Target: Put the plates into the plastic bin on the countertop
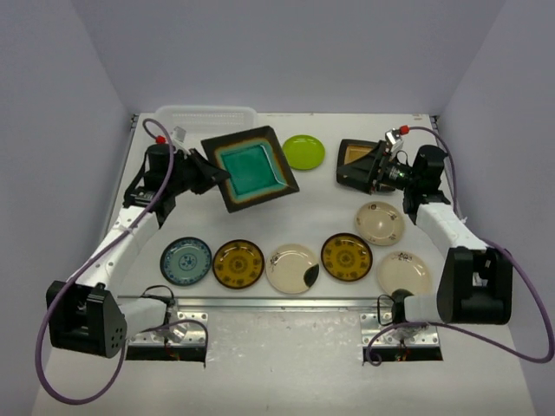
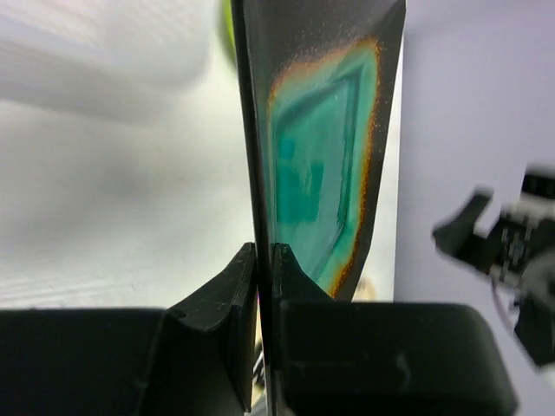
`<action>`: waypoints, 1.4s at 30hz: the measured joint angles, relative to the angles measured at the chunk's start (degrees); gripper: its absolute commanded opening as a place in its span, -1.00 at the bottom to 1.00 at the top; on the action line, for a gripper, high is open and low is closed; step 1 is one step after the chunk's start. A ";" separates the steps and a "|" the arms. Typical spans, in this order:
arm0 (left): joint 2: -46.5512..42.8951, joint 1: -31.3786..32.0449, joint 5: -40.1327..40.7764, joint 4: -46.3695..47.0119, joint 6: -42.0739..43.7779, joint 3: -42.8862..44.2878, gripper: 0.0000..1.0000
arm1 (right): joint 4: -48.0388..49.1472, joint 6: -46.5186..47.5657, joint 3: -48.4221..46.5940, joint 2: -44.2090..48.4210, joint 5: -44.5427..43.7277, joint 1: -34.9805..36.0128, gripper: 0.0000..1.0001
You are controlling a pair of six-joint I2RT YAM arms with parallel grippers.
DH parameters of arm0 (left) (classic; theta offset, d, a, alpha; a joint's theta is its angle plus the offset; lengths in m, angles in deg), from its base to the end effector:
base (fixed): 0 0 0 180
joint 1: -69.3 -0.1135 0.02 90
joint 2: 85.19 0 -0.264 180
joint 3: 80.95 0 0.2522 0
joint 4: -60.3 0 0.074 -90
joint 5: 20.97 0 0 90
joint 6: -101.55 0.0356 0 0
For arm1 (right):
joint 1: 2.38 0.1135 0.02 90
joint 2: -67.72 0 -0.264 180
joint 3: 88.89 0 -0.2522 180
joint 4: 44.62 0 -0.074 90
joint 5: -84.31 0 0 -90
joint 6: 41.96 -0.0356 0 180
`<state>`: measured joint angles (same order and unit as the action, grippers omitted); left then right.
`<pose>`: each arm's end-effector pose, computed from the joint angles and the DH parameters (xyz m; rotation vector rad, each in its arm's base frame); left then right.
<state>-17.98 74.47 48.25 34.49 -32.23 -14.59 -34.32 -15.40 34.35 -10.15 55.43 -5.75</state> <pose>0.2636 -0.0365 0.3050 -0.4726 2.0717 -0.8920 0.2907 0.0141 0.2637 0.2543 1.9645 1.6468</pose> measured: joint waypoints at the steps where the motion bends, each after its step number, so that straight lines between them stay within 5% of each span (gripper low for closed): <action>1: 0.52 -2.04 1.09 0.06 -1.04 0.82 -1.00 | -2.11 1.06 -0.08 0.80 -0.84 -0.30 0.98; 7: 4.86 -11.79 12.80 1.19 -11.06 3.43 -1.00 | -11.79 6.61 -0.45 5.61 -4.25 -0.14 0.98; 18: 20.94 -12.06 34.23 0.69 -30.86 9.31 -1.00 | -13.92 8.48 1.56 11.95 -5.14 -0.16 0.98; 29: 38.36 -10.75 36.17 -1.85 -36.53 27.59 -0.94 | -15.74 10.88 2.75 12.68 -4.90 -0.16 0.98; 42: 39.87 -7.92 36.58 -1.63 -39.35 28.20 -0.82 | -15.84 11.48 3.07 12.02 -4.97 -0.16 0.98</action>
<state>21.90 66.55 84.82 32.87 -71.58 13.61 -50.16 -3.92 37.42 1.87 50.47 -5.91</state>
